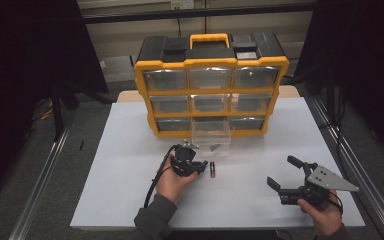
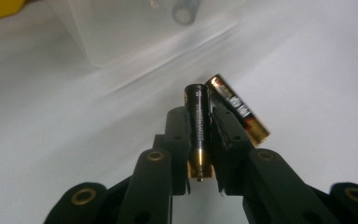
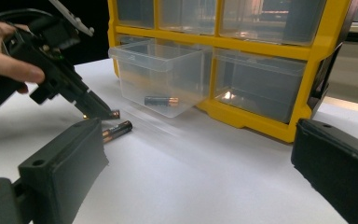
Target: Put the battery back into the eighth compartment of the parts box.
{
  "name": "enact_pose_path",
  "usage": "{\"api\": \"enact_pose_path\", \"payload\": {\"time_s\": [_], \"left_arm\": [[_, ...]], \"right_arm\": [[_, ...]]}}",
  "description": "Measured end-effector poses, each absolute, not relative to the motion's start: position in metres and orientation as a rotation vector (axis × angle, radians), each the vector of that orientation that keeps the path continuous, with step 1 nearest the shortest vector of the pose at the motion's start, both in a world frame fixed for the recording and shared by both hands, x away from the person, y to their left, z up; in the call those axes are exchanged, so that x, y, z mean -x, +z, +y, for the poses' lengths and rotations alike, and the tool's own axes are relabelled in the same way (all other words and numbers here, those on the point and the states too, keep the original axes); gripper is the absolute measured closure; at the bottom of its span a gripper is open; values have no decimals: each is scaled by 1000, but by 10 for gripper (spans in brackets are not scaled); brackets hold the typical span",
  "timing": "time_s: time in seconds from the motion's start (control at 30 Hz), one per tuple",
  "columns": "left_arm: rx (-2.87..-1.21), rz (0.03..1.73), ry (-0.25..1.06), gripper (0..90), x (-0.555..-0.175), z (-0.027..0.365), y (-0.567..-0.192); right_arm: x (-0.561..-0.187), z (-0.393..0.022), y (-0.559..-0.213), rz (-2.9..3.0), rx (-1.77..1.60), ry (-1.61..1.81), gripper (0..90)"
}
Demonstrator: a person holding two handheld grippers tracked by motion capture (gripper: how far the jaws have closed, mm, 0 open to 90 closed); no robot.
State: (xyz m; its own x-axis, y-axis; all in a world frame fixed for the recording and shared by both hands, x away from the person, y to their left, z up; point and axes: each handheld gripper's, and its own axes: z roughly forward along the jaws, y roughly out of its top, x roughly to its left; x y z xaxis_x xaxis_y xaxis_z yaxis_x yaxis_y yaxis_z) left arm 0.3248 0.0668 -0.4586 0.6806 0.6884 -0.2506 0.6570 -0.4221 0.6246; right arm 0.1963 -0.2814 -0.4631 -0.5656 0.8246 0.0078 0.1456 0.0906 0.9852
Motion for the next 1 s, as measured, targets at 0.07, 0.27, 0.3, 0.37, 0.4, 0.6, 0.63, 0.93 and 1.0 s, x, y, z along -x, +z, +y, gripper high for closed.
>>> {"api": "enact_pose_path", "payload": {"time_s": [0.07, 0.27, 0.3, 0.37, 0.4, 0.6, 0.63, 0.93, 1.0], "left_arm": [[-2171, 1006, 26, 776, -326, 70, -451], [-2148, 981, -15, 777, -327, 73, -433], [-2145, 974, -14, 776, -327, 73, -431], [-2134, 972, -27, 776, -328, 74, -426], [-2137, 965, -21, 776, -328, 74, -424], [-2140, 942, -32, 776, -330, 76, -407], [-2142, 941, -28, 776, -331, 76, -404], [-2146, 934, -21, 776, -338, 75, -387], [-2151, 930, -26, 776, -340, 75, -384]], "right_arm": [[-197, -282, -463, 1792, -961, 1522, 24], [-196, -283, -463, 1785, -970, 1521, 24], [-196, -283, -464, 1785, -968, 1516, 23], [-197, -283, -464, 1786, -967, 1519, 24], [-196, -283, -464, 1785, -968, 1516, 23], [-197, -283, -464, 1797, -957, 1510, 23], [-197, -283, -464, 1797, -954, 1513, 23], [-197, -283, -464, 1797, -956, 1509, 23], [-197, -283, -464, 1797, -956, 1510, 23]]}}
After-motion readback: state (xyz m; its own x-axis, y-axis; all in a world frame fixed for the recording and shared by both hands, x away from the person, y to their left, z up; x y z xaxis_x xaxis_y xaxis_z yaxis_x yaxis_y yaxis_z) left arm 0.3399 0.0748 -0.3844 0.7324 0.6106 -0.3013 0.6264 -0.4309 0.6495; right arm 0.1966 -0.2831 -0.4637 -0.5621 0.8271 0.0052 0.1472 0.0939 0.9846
